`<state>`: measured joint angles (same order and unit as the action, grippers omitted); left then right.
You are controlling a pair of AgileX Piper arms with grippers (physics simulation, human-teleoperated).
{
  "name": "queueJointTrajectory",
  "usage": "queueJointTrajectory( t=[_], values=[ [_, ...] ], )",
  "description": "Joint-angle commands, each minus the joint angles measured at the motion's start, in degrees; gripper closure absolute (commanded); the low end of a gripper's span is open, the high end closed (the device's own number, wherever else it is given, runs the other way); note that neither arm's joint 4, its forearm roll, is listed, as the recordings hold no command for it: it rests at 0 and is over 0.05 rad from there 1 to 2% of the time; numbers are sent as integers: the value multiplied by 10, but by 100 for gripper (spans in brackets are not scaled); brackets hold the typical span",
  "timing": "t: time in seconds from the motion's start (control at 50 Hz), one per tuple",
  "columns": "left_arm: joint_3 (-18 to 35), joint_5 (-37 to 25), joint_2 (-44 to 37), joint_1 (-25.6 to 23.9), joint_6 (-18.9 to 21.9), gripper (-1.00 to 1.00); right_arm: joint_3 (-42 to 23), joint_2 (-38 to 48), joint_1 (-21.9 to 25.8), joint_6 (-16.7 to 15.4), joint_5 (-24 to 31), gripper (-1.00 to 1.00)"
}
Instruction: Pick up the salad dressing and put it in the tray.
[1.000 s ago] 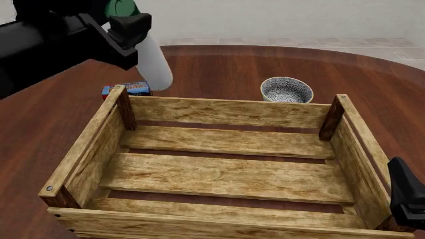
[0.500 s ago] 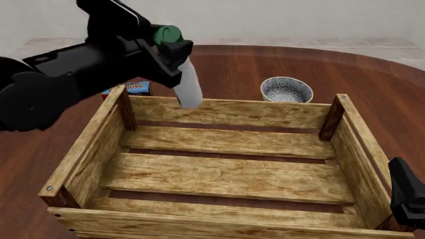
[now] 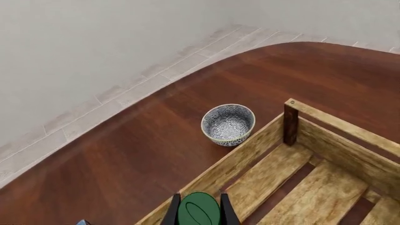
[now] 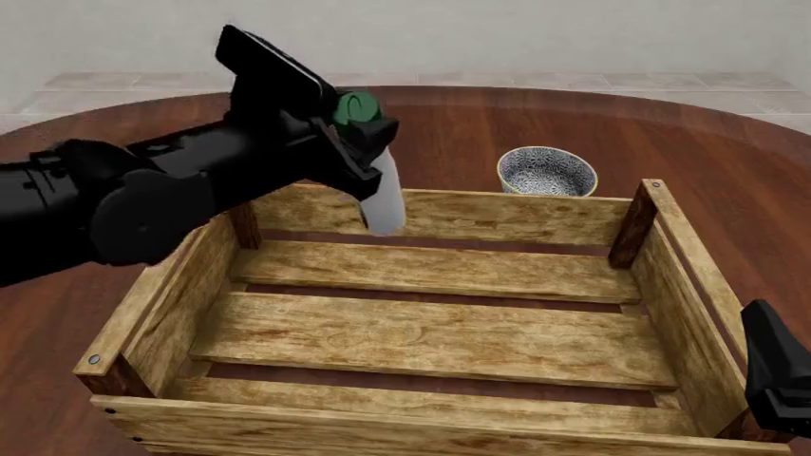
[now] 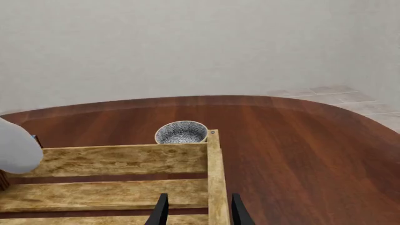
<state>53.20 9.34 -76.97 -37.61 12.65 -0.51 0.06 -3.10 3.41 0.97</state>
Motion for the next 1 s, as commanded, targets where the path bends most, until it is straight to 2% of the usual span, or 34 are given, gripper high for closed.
queueJointTrajectory(
  t=[0.02,0.46,1.0],
  values=[
    [-3,16,-22,-3,1,100,2,0,1,-2,-1,-100],
    [-35,54,-58,-11,2,100,2,0,1,-1,-2,-100],
    [-34,53,-90,-15,-1,100,1,0,-2,3,-3,-100]
  ],
)
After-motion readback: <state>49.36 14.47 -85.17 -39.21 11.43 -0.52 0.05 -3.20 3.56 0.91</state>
